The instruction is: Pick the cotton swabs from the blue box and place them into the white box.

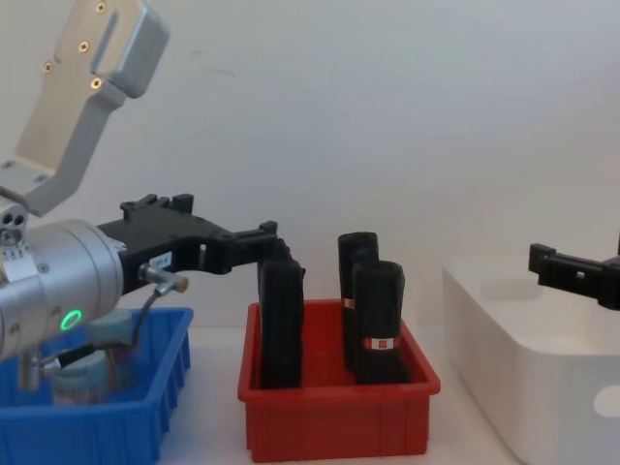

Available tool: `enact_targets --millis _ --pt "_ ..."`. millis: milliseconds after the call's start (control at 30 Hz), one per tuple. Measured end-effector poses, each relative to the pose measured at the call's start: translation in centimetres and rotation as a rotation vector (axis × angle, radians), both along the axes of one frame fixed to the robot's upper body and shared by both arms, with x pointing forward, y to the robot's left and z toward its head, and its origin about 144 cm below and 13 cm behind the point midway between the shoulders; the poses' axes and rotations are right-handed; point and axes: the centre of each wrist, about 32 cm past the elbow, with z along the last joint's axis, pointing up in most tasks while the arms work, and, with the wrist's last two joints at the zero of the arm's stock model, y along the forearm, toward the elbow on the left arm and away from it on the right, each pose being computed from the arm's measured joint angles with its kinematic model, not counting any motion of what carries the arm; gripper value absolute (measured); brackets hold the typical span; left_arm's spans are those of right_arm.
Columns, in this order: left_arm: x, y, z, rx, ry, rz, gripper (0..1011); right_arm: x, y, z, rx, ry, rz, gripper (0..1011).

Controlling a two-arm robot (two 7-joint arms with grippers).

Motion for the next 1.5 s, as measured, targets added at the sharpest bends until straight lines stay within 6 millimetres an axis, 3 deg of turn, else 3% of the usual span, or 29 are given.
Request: enact_targets --millis 800,1500 --pt "4.0 6.0 -1.0 -0.08 0.172 0.125 1004 0.0 0.0 0.0 0.0 0.0 0.0 1001" --pt "4.8 8.8 -2.6 -0.117 0.284 0.23 1004 0.0 0.0 0.0 0.0 0.0 0.0 1002"
